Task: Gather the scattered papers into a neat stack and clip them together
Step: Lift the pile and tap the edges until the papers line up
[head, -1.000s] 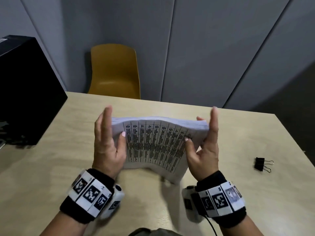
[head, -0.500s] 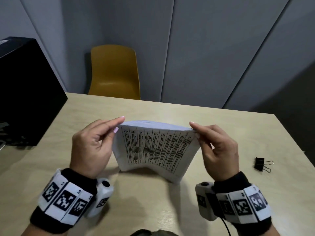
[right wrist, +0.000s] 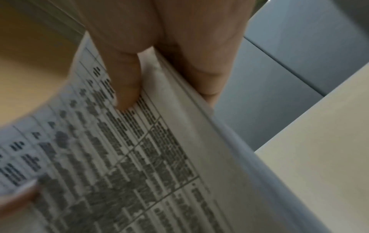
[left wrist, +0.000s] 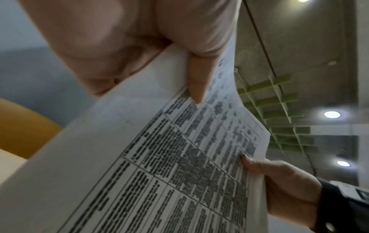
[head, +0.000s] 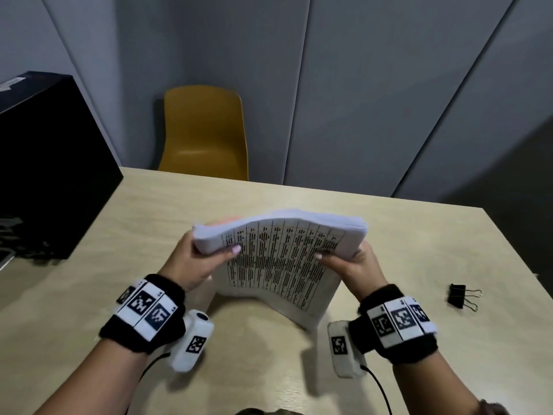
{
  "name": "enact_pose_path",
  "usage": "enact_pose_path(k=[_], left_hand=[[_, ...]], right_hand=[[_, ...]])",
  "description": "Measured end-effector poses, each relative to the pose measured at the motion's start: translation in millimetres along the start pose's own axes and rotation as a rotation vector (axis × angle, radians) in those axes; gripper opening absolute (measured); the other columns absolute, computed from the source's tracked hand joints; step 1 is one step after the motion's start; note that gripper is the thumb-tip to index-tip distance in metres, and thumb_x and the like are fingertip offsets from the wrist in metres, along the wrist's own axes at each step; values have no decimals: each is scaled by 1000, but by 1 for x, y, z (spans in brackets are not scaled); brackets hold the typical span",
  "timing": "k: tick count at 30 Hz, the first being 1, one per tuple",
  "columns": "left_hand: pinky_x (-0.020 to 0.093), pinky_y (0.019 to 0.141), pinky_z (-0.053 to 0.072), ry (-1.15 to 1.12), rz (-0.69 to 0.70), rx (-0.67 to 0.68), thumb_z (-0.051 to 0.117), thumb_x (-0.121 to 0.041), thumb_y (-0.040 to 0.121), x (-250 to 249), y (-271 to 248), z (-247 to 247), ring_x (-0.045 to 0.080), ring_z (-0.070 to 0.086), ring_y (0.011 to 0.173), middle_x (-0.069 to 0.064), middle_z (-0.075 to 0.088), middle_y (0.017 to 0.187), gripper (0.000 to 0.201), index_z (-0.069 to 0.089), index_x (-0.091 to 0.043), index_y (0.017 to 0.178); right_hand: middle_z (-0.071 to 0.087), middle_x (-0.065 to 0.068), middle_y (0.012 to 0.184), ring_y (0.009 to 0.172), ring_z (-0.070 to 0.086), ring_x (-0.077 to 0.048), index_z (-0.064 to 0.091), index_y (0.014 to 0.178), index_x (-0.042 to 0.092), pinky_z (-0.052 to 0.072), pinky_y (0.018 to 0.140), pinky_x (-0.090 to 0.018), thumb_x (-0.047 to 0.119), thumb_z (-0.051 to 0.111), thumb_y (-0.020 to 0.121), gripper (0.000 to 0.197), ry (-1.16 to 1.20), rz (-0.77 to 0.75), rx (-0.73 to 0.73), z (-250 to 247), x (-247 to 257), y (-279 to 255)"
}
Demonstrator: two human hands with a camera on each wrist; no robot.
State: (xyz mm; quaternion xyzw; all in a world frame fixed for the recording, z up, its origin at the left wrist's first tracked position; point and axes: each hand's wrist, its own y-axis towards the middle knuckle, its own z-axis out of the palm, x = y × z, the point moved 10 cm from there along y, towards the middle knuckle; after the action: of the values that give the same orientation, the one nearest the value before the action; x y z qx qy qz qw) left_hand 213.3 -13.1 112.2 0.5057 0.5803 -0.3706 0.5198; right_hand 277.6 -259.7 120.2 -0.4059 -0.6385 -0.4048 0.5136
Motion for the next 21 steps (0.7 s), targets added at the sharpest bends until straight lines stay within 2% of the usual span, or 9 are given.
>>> enact_pose_path(k=[2,5,7,8,10,12,14,18,21], left_hand=[[17,74,49,64,0,-28,73,-65,48,-1,5,1,10,65,89,-9,72,87,74,66,-12,100],[14,72,51,21,102,-66,69,-50,57,-20,6,-3,-1,65,79,-21,72,79,39,69,-24,86],[16,74,53,-39,48,-33,79,-46,49,-7,2,-2,2,67,84,-19,74,82,49,68,-21,90],[16,74,54,-61,11,-12,84,-39,49,1,0,2,6,68,87,-16,74,82,50,68,-20,92],[12,71,52,-68,-53,-3,82,-12,65,13,-5,9,9,67,89,-17,73,74,31,64,-22,89],[6,70,49,-36,-14,-11,69,3,75,10,-4,11,-6,64,83,-25,70,70,33,61,-26,87],[6,71,49,-19,19,-9,67,2,77,8,-2,10,-14,62,75,-31,69,72,34,61,-30,85],[15,68,51,-57,2,-33,79,-15,69,5,-7,8,-9,65,75,-28,70,72,22,70,-34,74],[11,69,51,-144,168,-135,80,-36,60,-26,-9,-5,-3,66,87,-24,72,87,31,70,-33,89]], right_hand=[[73,16,70,70,67,2,76,71,30,55,67,-20,-14,64,76,45,44,-47,1,3,8,5],[73,18,71,71,66,3,76,73,37,54,66,-16,-18,59,76,57,173,-124,4,-1,19,8],[73,19,71,72,67,3,76,73,37,53,65,-15,-18,59,76,58,168,-110,23,-1,11,6],[73,19,71,71,67,4,76,72,37,53,65,-15,-18,61,75,56,137,-94,30,0,5,4],[73,19,71,72,68,3,76,72,37,54,66,-16,-17,63,74,55,116,-56,20,2,-7,0],[73,18,69,70,67,2,76,69,35,54,65,-16,-18,63,74,55,149,-47,-28,-2,-10,0],[73,17,69,70,67,2,76,69,33,54,65,-16,-19,62,74,54,178,-46,-49,-3,-14,0],[74,16,74,73,68,1,75,75,25,54,65,-16,-12,66,75,39,130,-44,-12,5,-12,-8],[74,13,83,79,68,-4,65,99,19,53,68,-18,11,77,70,32,213,-144,-68,-4,15,-7]])
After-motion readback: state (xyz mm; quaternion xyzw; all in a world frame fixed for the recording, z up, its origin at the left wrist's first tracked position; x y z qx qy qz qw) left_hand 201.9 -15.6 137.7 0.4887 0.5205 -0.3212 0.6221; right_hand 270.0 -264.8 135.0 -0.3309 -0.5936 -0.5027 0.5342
